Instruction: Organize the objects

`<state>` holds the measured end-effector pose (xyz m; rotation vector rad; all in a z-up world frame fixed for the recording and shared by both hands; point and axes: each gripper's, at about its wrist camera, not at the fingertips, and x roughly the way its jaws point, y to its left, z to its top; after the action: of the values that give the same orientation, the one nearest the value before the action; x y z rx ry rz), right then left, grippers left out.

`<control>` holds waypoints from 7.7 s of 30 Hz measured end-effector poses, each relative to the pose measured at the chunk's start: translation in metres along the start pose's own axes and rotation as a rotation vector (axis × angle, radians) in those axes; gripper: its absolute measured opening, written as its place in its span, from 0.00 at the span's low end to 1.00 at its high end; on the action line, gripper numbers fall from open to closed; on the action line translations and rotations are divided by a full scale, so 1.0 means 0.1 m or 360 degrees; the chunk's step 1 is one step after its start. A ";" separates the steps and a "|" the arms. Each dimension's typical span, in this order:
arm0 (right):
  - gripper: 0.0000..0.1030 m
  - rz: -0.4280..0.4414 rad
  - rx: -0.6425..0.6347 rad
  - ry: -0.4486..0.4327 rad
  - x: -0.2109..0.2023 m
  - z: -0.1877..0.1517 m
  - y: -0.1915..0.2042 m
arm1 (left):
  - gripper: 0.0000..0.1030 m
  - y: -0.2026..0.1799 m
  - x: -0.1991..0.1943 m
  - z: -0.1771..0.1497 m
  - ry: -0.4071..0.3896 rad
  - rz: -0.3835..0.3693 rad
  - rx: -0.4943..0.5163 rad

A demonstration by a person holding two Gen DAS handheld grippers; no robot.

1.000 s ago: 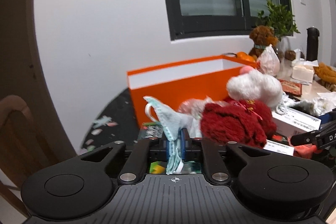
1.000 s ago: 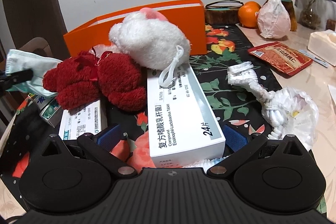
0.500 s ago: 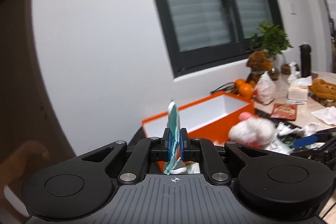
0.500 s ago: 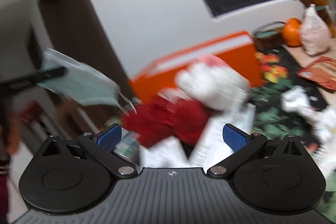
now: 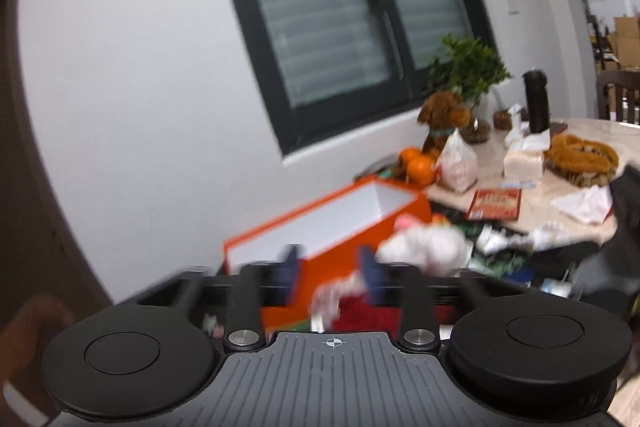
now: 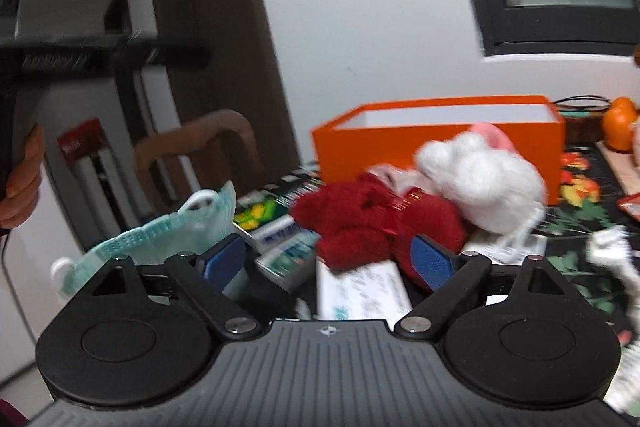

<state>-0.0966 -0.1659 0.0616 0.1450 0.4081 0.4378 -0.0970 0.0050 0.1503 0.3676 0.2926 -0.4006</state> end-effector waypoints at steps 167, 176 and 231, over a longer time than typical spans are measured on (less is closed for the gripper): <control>0.88 -0.0276 0.0260 -0.0416 -0.44 1.14 -0.06 | 1.00 0.07 -1.22 1.04 -0.0251 -0.0086 -0.0082; 0.95 -0.0526 0.0199 -0.0516 -1.10 1.31 -0.22 | 1.00 -0.58 -1.02 1.85 -0.0479 -0.0370 -0.0161; 0.61 -0.0088 0.0327 0.0121 0.69 0.11 -0.57 | 1.00 -0.17 1.34 -0.85 0.0155 -0.0190 -0.0102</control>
<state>-0.0136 -0.1874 0.0345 0.3162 0.5307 0.3472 -0.0034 -0.0183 0.0229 0.3082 0.4231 -0.4900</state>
